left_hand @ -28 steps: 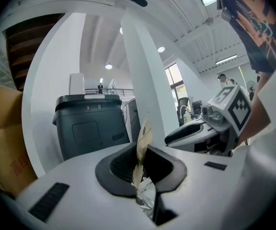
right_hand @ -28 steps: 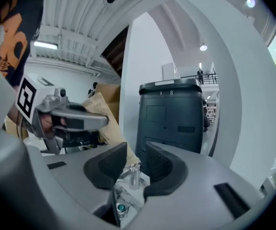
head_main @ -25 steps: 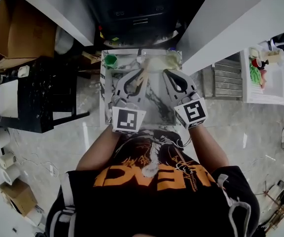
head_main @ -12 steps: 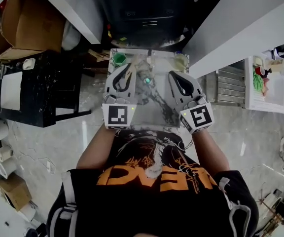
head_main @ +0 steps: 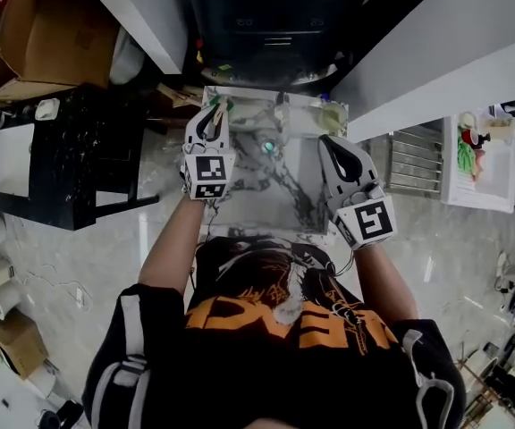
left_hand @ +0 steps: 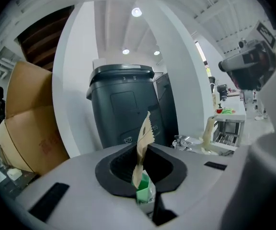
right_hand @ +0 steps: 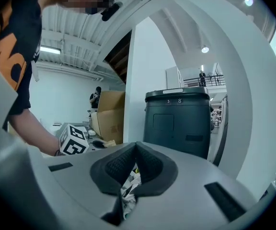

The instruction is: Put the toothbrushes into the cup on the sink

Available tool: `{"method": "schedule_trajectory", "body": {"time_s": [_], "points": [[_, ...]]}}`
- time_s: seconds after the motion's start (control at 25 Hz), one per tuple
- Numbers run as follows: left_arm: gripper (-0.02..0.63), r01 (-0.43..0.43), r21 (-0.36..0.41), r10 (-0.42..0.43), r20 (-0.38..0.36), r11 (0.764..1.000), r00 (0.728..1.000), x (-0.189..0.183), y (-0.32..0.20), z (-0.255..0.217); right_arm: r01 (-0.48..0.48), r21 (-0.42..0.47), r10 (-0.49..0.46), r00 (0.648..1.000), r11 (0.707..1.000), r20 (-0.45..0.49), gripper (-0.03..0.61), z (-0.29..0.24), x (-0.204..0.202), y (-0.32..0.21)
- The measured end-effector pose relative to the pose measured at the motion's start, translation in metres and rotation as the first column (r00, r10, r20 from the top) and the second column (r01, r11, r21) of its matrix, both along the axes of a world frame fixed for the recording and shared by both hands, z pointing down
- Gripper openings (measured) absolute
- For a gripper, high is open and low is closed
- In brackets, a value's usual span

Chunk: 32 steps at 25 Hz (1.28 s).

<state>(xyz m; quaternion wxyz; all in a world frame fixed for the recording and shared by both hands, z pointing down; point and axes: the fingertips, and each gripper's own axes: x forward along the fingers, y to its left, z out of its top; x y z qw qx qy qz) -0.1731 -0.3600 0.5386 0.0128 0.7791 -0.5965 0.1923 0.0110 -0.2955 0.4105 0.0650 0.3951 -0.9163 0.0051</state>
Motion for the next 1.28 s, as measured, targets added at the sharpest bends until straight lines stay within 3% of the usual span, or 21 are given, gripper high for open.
{"method": "schedule_trajectory", "body": {"time_s": [0.56, 0.68, 0.76, 0.92, 1.28], "points": [[0.059, -0.024, -0.06, 0.026, 0.034, 0.998, 0.999, -0.007, -0.034, 0.06, -0.001, -0.007, 0.001, 1.0, 1.0, -0.028, 0.014, -0.001, -0.022, -0.008], [0.159, -0.052, -0.059, 0.053, 0.022, 0.997, 0.998, -0.002, -0.034, 0.06, -0.003, -0.003, 0.002, 1.0, 1.0, -0.024, 0.014, -0.003, -0.024, -0.006], [0.204, -0.069, -0.045, 0.069, 0.013, 0.997, 0.998, 0.002, -0.032, 0.054, -0.007, -0.005, 0.007, 1.0, 1.0, -0.022, 0.014, -0.002, -0.022, -0.003], [0.233, -0.098, 0.016, 0.098, 0.0, 0.995, 0.995, 0.009, -0.023, 0.027, -0.006, -0.002, 0.006, 1.0, 1.0, -0.012, 0.014, -0.002, -0.022, 0.001], [0.222, -0.241, 0.145, 0.246, -0.022, 0.96, 0.969, 0.066, 0.035, -0.061, 0.016, 0.034, -0.018, 0.999, 0.999, 0.038, 0.014, -0.016, -0.019, 0.014]]}}
